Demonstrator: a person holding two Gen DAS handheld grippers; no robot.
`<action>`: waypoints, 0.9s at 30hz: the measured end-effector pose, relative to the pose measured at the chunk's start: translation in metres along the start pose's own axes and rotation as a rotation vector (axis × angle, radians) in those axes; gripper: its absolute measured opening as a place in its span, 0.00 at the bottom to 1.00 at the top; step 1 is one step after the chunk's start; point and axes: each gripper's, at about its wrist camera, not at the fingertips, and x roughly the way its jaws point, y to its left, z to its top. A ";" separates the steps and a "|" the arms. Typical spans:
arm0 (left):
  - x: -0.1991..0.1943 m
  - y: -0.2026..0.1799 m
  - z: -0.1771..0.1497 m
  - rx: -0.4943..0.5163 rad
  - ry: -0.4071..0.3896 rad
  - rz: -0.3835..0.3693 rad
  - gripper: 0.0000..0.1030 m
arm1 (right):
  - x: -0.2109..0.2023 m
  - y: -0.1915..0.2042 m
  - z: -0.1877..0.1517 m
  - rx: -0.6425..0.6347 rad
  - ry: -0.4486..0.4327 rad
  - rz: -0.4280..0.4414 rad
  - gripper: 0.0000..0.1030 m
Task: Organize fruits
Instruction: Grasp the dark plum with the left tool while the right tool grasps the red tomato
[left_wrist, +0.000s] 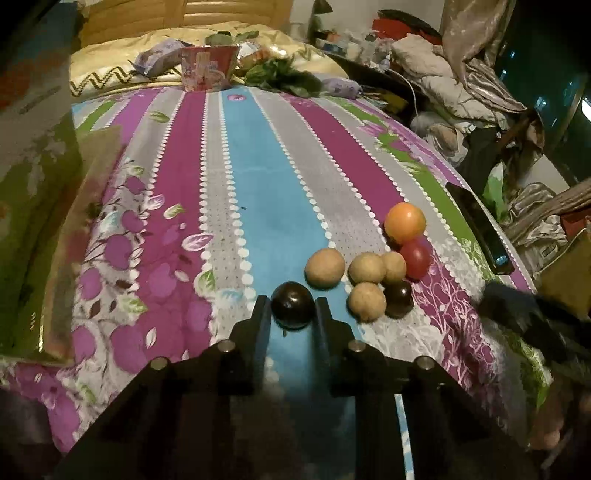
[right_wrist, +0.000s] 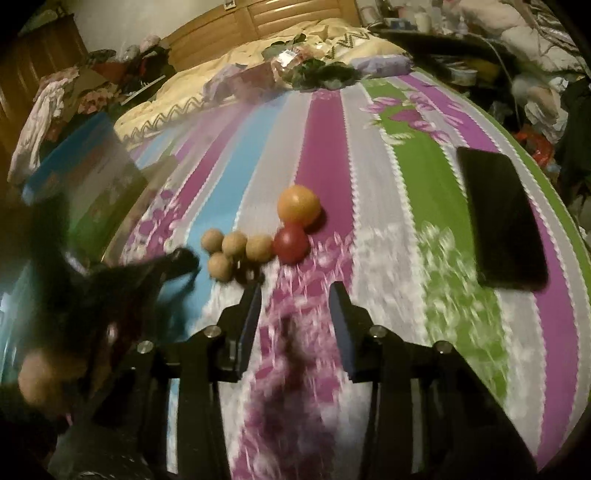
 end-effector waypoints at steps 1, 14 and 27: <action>-0.002 0.001 -0.002 -0.006 -0.002 -0.002 0.23 | 0.006 0.001 0.004 -0.001 0.001 0.001 0.37; 0.004 0.004 -0.004 -0.022 0.016 -0.031 0.24 | 0.051 0.000 0.020 -0.043 0.060 -0.003 0.36; 0.008 -0.005 -0.003 -0.011 0.014 0.012 0.25 | 0.052 0.008 0.017 -0.086 0.060 -0.072 0.27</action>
